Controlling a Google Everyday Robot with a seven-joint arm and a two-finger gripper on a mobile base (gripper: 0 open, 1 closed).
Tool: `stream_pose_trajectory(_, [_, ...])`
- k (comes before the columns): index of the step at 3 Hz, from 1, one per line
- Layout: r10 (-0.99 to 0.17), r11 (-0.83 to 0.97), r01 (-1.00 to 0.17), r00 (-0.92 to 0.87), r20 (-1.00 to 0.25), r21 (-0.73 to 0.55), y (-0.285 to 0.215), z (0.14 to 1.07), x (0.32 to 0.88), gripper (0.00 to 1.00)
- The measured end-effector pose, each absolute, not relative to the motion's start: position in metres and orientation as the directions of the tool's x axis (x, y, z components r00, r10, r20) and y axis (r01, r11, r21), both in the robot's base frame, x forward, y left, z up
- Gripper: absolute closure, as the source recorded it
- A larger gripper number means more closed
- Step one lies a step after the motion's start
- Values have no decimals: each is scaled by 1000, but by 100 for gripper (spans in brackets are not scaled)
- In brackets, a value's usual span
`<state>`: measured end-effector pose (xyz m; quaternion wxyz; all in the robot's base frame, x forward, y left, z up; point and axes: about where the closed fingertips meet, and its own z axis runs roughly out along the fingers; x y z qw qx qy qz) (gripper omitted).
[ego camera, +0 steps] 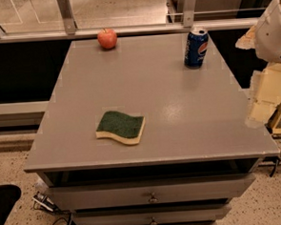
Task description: Move sponge near apple
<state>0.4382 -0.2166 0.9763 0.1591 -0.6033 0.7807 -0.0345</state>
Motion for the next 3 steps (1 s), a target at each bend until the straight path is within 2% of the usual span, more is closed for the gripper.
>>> stream_pose_trajectory(1, [-953, 270, -931, -221, -207, -246, -217, 976, 438, 0])
stream_pose_trajectory(2, [-938, 277, -924, -200, -284, -265, -207, 975, 447, 0])
stream_pose_trajectory(3, [-849, 307, -910, -130, -512, -278, -183, 953, 473, 0])
